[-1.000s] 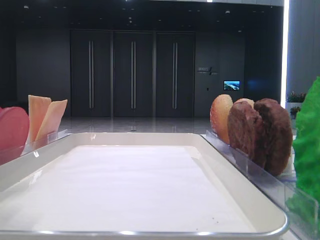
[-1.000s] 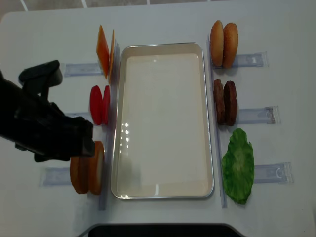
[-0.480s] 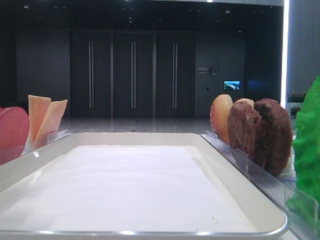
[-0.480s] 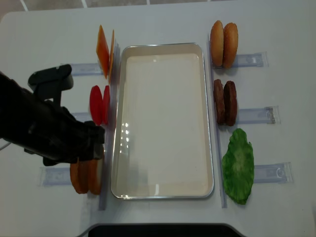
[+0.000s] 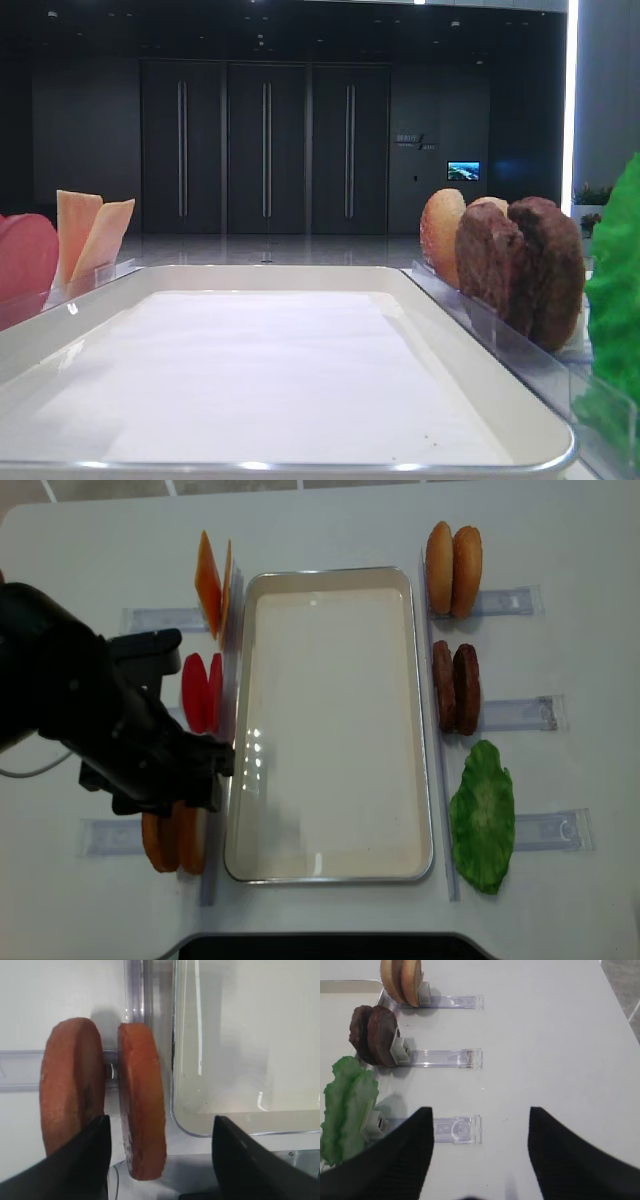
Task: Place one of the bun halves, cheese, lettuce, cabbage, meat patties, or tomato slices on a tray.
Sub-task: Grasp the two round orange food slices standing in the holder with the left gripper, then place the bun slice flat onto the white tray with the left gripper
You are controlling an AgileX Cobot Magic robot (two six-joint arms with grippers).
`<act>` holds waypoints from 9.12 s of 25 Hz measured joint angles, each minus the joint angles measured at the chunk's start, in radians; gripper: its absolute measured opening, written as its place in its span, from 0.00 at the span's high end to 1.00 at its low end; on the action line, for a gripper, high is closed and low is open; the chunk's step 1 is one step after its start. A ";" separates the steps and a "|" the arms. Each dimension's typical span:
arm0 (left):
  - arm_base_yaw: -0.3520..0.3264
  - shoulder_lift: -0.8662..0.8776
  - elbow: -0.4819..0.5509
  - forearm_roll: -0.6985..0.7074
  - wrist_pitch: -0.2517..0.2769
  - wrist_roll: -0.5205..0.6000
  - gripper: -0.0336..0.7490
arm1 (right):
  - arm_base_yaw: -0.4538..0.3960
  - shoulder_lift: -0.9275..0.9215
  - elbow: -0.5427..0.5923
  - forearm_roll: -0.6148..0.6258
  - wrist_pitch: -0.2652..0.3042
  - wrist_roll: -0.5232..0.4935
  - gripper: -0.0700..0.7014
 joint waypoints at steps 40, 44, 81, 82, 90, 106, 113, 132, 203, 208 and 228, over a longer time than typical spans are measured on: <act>0.000 0.120 -0.043 0.022 0.064 0.014 0.80 | 0.000 0.000 0.000 0.000 0.000 0.000 0.39; 0.000 0.120 -0.096 0.013 0.123 0.034 0.80 | 0.000 0.000 0.000 0.000 0.000 0.000 0.39; 0.000 0.120 -0.160 -0.407 -0.172 0.414 0.80 | 0.000 0.000 0.000 0.000 0.000 0.000 0.39; 0.000 0.120 -0.133 -0.450 -0.208 0.458 0.80 | 0.000 0.000 0.000 0.000 0.000 0.000 0.39; 0.069 0.120 0.024 -0.955 -0.338 0.913 0.80 | 0.000 0.000 0.000 0.000 0.000 0.000 0.39; 0.221 0.177 0.191 -1.548 -0.226 1.522 0.80 | 0.000 0.000 0.000 0.000 0.000 0.000 0.39; 0.221 0.278 0.191 -1.613 -0.208 1.620 0.80 | 0.000 0.000 0.000 0.000 0.000 0.000 0.39; 0.221 0.451 0.190 -1.703 -0.098 1.775 0.80 | 0.000 0.000 0.000 0.000 0.000 0.000 0.39; 0.221 0.451 0.182 -1.717 -0.211 1.773 0.42 | 0.000 0.000 0.000 0.000 0.000 0.000 0.39; 0.221 0.451 0.182 -1.717 -0.211 1.744 0.35 | 0.000 0.000 0.000 0.000 0.000 0.000 0.39; 0.221 0.451 0.127 -1.617 -0.234 1.577 0.34 | 0.000 0.000 0.000 0.000 0.000 0.000 0.39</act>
